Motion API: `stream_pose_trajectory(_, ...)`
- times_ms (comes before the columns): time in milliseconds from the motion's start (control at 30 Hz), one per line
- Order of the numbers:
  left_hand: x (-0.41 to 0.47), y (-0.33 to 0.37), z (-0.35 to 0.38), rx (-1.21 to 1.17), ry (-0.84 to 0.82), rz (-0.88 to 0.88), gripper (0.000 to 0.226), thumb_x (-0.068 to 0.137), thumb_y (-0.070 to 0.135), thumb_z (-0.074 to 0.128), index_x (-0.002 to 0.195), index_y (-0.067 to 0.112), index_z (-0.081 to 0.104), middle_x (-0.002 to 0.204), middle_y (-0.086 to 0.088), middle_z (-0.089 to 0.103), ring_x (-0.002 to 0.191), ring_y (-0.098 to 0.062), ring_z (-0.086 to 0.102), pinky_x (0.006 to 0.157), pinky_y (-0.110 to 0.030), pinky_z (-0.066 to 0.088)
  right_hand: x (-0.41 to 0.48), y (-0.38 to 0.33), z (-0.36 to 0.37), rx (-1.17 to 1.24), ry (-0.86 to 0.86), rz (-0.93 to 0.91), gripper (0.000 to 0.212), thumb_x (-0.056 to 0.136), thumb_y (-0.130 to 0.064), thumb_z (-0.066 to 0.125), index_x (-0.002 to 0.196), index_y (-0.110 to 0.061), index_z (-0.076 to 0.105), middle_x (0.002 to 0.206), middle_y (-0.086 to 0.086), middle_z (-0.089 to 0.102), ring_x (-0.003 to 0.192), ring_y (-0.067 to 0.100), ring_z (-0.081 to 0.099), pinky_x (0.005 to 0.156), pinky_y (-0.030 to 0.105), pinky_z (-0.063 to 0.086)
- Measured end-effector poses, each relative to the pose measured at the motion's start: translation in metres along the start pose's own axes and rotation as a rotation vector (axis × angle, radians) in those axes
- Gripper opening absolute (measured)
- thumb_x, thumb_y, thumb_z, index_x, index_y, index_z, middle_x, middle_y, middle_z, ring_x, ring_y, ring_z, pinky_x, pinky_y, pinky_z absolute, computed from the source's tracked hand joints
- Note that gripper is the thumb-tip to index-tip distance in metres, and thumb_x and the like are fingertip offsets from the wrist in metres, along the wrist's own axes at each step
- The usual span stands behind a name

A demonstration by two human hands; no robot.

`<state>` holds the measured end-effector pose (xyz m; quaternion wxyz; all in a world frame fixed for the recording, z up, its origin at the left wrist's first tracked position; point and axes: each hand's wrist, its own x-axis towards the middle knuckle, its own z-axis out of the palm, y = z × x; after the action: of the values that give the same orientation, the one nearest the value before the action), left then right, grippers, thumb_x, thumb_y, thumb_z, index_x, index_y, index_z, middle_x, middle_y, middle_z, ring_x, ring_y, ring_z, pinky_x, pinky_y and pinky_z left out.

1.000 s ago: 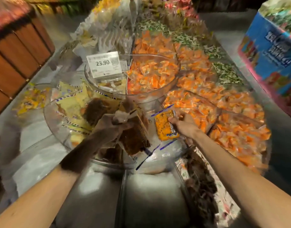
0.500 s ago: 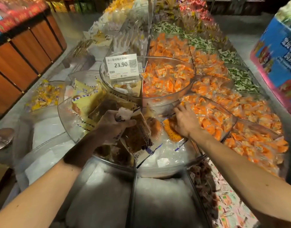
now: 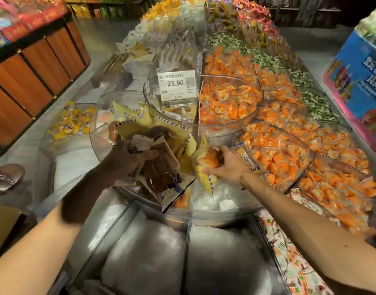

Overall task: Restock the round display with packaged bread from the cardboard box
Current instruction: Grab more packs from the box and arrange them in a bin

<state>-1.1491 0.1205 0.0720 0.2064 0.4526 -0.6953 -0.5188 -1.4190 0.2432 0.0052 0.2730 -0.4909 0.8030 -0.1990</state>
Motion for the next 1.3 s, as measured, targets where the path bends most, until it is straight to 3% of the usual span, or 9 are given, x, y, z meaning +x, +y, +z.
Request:
stream_pose_trajectory(100, -0.005, -0.004, -0.021, -0.003, 0.013, 0.005, 0.029, 0.081, 0.019, 0.077, 0.107, 0.009, 0.069, 0.093, -0.008, 0.073, 0.077, -0.015, 0.073, 0.059, -0.024, 0.058, -0.004, -0.001, -0.010, 0.096, 0.074, -0.021, 0.111, 0.053, -0.080, 0.073, 0.142, -0.024, 0.039, 0.135, 0.007, 0.054, 0.122, 0.027, 0.053, 0.101, 0.048, 0.050)
stream_pose_trajectory(267, -0.012, -0.006, -0.047, -0.067, 0.031, -0.034, 0.047, 0.068, 0.030, 0.080, 0.109, 0.009, 0.071, 0.095, -0.011, 0.076, 0.089, -0.030, 0.073, 0.083, -0.053, 0.059, -0.006, -0.048, -0.023, -0.014, 0.321, -0.317, 0.095, 0.066, -0.063, 0.078, 0.142, -0.018, 0.045, 0.141, 0.009, 0.053, 0.128, 0.029, 0.047, 0.106, 0.050, 0.042)
stream_pose_trajectory(433, -0.019, -0.005, -0.062, -0.033, 0.032, -0.007, 0.033, 0.070, 0.030, 0.079, 0.098, 0.015, 0.074, 0.084, -0.005, 0.077, 0.079, -0.024, 0.075, 0.082, -0.051, 0.059, 0.008, -0.113, -0.002, -0.248, 0.371, -0.547, 0.094, 0.067, -0.058, 0.074, 0.145, -0.017, 0.044, 0.145, 0.010, 0.047, 0.133, 0.034, 0.038, 0.105, 0.059, 0.038)
stream_pose_trajectory(567, -0.023, -0.010, -0.085, 0.019, 0.090, 0.008, 0.021, 0.064, 0.034, 0.082, 0.079, 0.020, 0.077, 0.075, -0.013, 0.075, 0.074, -0.039, 0.072, 0.071, -0.055, 0.059, 0.029, -0.155, 0.019, -0.410, 0.319, -0.488, 0.100, 0.069, -0.039, 0.087, 0.152, -0.029, 0.031, 0.146, 0.007, 0.039, 0.132, 0.034, 0.035, 0.102, 0.053, 0.045)
stream_pose_trajectory(767, -0.024, -0.018, -0.104, -0.054, 0.157, -0.004, 0.015, 0.071, 0.020, 0.081, 0.083, 0.016, 0.072, 0.069, -0.006, 0.074, 0.059, -0.023, 0.070, 0.052, -0.036, 0.061, 0.046, -0.173, 0.039, -0.602, 0.295, -0.276, 0.088, 0.079, -0.047, 0.077, 0.149, -0.018, 0.032, 0.149, 0.014, 0.027, 0.135, 0.039, 0.030, 0.103, 0.056, 0.043)
stream_pose_trajectory(967, -0.017, -0.017, -0.102, -0.022, 0.155, 0.012, 0.013, 0.077, 0.021, 0.080, 0.086, 0.016, 0.072, 0.074, -0.003, 0.076, 0.069, -0.028, 0.074, 0.063, -0.044, 0.062, 0.056, -0.178, 0.048, -0.713, 0.315, -0.224, 0.103, 0.080, -0.057, 0.072, 0.154, -0.013, 0.016, 0.145, 0.015, 0.030, 0.131, 0.034, 0.033, 0.099, 0.057, 0.041)
stream_pose_trajectory(1133, -0.010, -0.007, -0.095, 0.001, 0.140, 0.031, 0.014, 0.078, 0.025, 0.080, 0.087, 0.018, 0.071, 0.074, 0.001, 0.076, 0.069, -0.023, 0.074, 0.072, -0.050, 0.062, 0.042, -0.175, 0.038, -0.635, 0.309, -0.286, 0.107, 0.077, -0.056, 0.075, 0.155, -0.016, 0.013, 0.150, 0.014, 0.029, 0.138, 0.034, 0.029, 0.107, 0.057, 0.034)
stream_pose_trajectory(1233, -0.007, 0.001, -0.083, -0.027, 0.116, 0.047, 0.020, 0.074, 0.028, 0.081, 0.088, 0.019, 0.071, 0.071, 0.004, 0.075, 0.063, -0.013, 0.072, 0.069, -0.041, 0.060, 0.016, -0.155, 0.025, -0.353, 0.340, -0.382, 0.078, 0.085, -0.045, 0.064, 0.149, -0.016, 0.031, 0.152, 0.013, 0.032, 0.140, 0.032, 0.028, 0.110, 0.051, 0.032)
stream_pose_trajectory(1300, -0.007, 0.008, -0.066, -0.026, 0.079, 0.084, 0.036, 0.067, 0.035, 0.080, 0.096, 0.018, 0.070, 0.077, 0.002, 0.075, 0.069, -0.012, 0.072, 0.063, -0.031, 0.056, -0.008, -0.125, 0.024, -0.050, 0.385, -0.333, 0.045, 0.091, -0.032, 0.057, 0.130, -0.011, 0.052, 0.132, 0.010, 0.050, 0.124, 0.027, 0.045, 0.097, 0.038, 0.039)
